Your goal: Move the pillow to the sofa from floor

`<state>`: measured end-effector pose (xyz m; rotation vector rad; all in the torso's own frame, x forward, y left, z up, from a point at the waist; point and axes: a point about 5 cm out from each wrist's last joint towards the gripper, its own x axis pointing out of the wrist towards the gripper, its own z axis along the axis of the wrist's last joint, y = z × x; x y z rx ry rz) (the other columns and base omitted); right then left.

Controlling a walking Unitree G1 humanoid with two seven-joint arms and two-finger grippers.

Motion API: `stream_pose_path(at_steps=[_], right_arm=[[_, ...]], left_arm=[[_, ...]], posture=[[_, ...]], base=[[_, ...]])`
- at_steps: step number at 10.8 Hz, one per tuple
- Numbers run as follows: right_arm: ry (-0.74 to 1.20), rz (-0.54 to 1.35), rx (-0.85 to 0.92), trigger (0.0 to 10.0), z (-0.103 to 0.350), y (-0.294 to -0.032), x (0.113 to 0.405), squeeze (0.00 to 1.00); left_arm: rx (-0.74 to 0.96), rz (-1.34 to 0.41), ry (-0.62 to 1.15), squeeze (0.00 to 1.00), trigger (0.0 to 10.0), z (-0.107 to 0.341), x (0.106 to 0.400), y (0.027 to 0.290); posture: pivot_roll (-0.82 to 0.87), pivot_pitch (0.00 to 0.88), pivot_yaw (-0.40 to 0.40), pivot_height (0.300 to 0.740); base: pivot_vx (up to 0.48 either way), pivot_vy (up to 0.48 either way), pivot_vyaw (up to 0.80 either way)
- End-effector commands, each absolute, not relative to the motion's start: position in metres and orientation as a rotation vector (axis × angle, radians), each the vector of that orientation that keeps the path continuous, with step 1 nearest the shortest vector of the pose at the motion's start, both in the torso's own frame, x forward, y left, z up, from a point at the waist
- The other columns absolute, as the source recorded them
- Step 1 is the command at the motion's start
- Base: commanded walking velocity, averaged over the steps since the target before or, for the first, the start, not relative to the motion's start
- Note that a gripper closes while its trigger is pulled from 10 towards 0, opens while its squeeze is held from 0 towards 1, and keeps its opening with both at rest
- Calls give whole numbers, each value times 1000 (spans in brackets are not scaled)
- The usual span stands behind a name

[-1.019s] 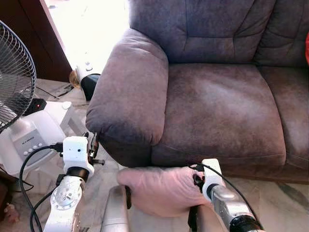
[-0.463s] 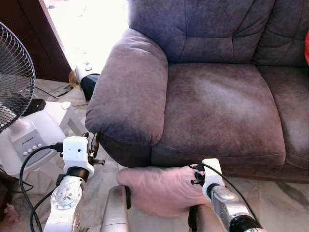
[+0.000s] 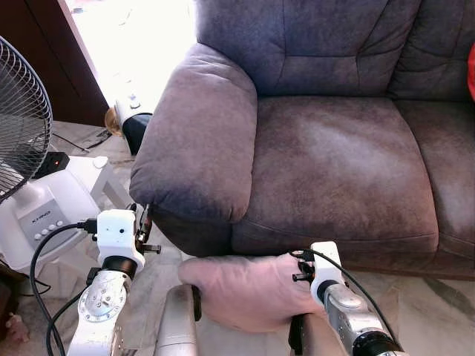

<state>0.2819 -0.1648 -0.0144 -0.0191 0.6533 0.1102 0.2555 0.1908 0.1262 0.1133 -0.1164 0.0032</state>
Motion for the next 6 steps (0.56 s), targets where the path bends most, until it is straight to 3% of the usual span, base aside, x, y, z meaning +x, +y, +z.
stream_pose_path(at_steps=[1, 2, 6], right_arm=[[663, 132, -12, 0, -18, -160, 278, 0], [619, 135, 3, 10000, -14, -156, 281, 0], [479, 97, 34, 10000, 7, -157, 295, 0]], left_arm=[[113, 3, -93, 0, 10000, 121, 255, 192], [113, 2, -92, 0, 10000, 121, 255, 191], [112, 3, -92, 0, 10000, 120, 255, 191]], posture=[[168, 177, -2, 601], [168, 177, -2, 601], [169, 173, -3, 601]], base=[[0, 0, 0], [0, 0, 0], [0, 0, 0]])
